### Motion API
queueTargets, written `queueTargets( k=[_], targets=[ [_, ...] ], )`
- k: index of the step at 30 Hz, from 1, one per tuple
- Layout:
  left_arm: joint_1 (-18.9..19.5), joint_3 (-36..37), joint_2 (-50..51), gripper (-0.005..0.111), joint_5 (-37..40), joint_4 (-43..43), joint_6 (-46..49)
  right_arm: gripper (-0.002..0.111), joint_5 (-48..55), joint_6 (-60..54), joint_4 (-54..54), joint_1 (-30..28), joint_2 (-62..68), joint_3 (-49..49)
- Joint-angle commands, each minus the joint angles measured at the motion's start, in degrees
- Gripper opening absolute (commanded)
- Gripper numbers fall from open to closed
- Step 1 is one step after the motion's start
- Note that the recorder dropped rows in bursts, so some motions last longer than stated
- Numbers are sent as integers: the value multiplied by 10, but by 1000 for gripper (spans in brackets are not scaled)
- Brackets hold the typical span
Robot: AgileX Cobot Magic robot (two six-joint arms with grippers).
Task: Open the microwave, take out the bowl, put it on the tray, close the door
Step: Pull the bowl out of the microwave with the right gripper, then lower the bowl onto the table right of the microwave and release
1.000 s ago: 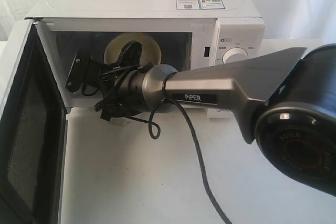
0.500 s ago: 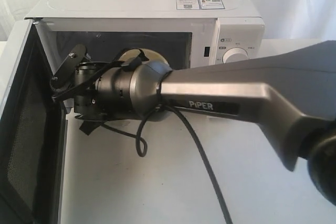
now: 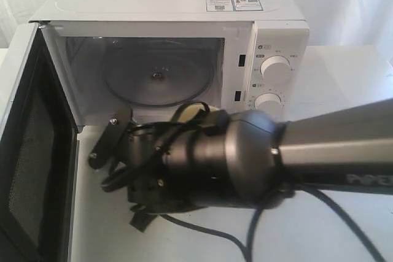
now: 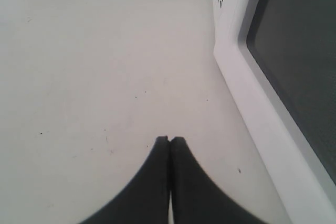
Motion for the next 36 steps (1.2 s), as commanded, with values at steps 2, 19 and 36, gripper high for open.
queueTargets(
  k=[2, 19, 36],
  targets=[
    [2, 2, -2, 0, 0, -4, -1, 0, 37, 8, -3, 2, -62, 101],
    [2, 2, -2, 0, 0, -4, -1, 0, -46, 146, 57, -149, -192, 327],
    [2, 2, -2, 0, 0, -4, -1, 0, -116, 131, 47, -157, -217, 333]
  ],
)
